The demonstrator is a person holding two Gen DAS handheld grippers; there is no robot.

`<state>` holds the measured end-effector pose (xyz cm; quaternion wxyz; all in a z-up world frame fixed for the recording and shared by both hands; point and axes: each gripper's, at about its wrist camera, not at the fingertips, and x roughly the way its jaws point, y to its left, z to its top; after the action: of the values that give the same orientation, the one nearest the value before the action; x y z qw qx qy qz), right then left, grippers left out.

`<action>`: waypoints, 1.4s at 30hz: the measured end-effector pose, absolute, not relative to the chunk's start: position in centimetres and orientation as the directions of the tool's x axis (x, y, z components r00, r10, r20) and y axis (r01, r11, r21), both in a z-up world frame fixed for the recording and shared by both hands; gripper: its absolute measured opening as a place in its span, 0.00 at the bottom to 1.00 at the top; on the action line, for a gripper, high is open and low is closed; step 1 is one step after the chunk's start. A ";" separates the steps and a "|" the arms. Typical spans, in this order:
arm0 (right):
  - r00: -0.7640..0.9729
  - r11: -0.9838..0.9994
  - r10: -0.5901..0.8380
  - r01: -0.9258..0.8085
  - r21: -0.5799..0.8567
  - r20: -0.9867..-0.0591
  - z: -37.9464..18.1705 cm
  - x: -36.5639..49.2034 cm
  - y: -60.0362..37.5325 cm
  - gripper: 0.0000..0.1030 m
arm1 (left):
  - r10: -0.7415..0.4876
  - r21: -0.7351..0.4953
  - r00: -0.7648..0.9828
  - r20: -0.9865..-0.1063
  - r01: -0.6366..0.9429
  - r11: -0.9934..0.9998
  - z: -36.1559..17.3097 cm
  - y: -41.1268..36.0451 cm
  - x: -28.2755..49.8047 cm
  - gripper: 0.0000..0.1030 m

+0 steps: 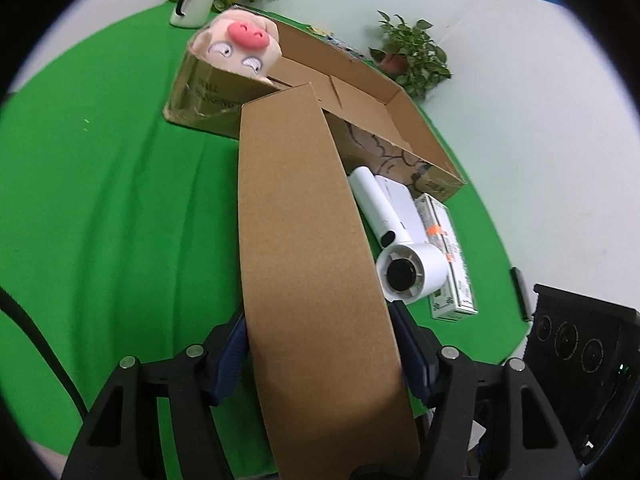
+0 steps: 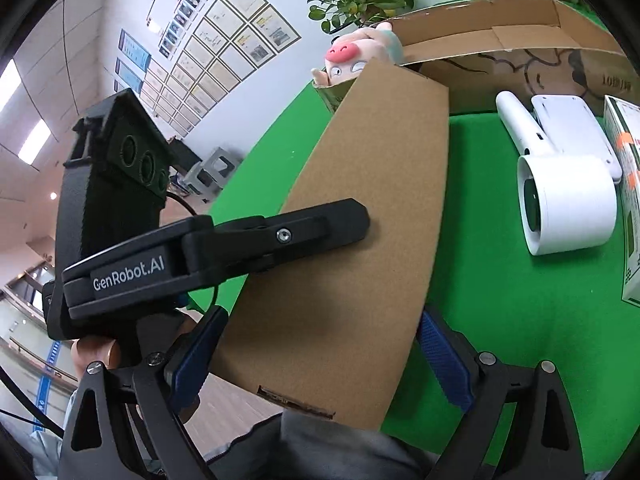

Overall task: Organize objects
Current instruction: 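Grasp the long brown cardboard insert at its end with the left gripper, then lift the cardboard insert and turn it upright with the left gripper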

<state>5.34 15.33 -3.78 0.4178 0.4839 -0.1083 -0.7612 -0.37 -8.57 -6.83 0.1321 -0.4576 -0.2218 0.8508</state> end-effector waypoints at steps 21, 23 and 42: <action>-0.294 -0.638 -0.751 0.554 0.535 -0.591 -1.2 6.5 21.9 0.96 | 0.300 -0.230 -0.569 -0.765 -0.193 -0.954 -2.9 -0.4 -1.1 0.39; -0.314 -0.643 -0.749 0.558 0.525 -0.584 -0.6 6.5 22.4 0.96 | 0.335 -0.240 -0.563 -0.755 -0.238 -0.941 -2.6 0.6 -1.1 0.39; -0.411 -0.830 -0.509 0.467 0.305 -0.756 -2.9 4.9 20.7 0.32 | 0.268 -0.253 -0.565 -0.781 -0.106 -0.962 -5.1 -3.5 -0.3 0.47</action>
<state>4.88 20.72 -2.88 0.2906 0.4581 -0.0229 -0.8397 -0.30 -3.52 -5.07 0.1063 -0.4543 -0.0887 0.8801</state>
